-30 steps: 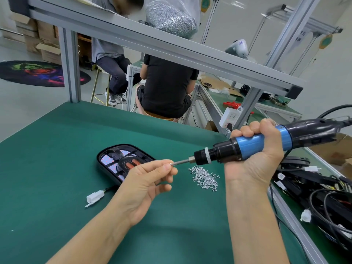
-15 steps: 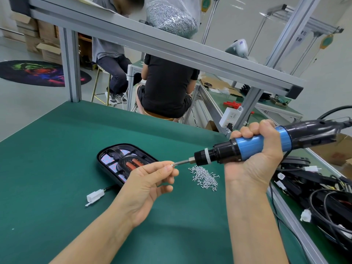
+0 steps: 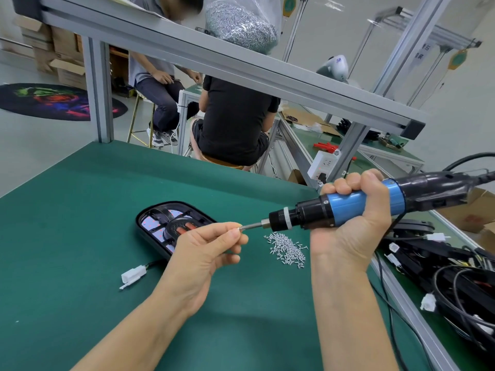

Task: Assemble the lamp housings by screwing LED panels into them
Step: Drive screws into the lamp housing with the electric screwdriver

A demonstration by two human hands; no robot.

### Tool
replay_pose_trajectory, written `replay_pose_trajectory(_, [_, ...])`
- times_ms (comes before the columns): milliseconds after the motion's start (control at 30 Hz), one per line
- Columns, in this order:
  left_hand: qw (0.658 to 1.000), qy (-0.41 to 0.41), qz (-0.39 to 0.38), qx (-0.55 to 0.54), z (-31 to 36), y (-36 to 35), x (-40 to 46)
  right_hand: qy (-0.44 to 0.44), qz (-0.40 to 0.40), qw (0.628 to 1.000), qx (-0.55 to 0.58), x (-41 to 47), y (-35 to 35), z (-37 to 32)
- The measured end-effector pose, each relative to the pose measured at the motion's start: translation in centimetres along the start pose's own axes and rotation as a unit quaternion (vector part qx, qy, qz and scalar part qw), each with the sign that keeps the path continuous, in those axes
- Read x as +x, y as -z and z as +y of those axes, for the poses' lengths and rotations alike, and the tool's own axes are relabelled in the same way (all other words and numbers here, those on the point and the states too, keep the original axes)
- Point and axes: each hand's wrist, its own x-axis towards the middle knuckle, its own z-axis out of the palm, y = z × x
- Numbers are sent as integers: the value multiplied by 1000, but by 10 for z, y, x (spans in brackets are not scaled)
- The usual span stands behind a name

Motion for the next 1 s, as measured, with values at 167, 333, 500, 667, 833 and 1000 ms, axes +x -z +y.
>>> replay_pose_trajectory(167, [995, -81, 32, 49, 5, 10, 6, -63, -23, 997, -25, -9, 9, 3])
replay_pose_trajectory(333, [989, -103, 40, 94, 6, 22, 9, -145, -4, 989, -23, -10, 17, 6])
replay_pose_trajectory(500, [984, -118, 49, 128, 9, 27, 16, -126, 18, 992, 3, -14, 20, 17])
replay_pose_trajectory(667, [990, -66, 7, 121, 13, 33, 21, -110, -92, 990, -7, -13, 18, 16])
replay_pose_trajectory(833, [984, -93, 32, 150, 14, 32, 26, -101, -40, 994, 1, -9, 15, 23])
replay_pose_trajectory(1000, [974, -97, 6, 203, 19, 37, 26, -100, 11, 995, -7, -6, 16, 27])
